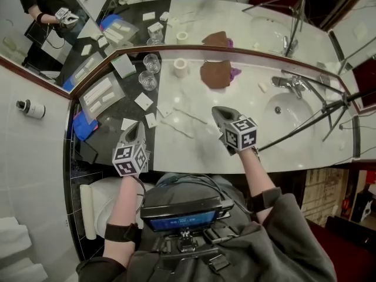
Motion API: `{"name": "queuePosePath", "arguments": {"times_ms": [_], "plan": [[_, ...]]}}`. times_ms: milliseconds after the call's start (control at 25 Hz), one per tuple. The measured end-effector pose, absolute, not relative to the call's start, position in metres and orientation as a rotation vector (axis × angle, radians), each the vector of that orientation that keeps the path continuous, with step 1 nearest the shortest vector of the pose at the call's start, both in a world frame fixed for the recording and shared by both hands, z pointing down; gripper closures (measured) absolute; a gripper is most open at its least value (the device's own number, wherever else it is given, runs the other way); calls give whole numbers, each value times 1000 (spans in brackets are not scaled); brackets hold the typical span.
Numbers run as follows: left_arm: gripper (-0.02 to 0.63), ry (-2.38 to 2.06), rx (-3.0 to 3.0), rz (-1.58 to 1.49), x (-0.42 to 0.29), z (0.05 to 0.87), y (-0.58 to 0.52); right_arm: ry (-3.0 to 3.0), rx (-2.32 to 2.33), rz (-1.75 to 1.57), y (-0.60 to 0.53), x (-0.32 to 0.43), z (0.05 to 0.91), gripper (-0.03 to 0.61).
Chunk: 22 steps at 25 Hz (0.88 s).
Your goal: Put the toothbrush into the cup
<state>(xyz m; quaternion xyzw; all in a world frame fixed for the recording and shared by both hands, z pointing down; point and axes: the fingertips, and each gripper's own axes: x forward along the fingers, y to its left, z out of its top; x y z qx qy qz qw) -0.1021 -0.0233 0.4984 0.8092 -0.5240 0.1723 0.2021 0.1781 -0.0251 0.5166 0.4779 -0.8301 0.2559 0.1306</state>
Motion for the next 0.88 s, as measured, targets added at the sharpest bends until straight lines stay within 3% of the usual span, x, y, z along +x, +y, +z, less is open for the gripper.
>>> {"name": "queuePosePath", "arguments": {"times_ms": [880], "plan": [[612, -1448, 2312, 513, -99, 494, -8, -2408, 1341, 790, -2, 172, 532, 561]]}}
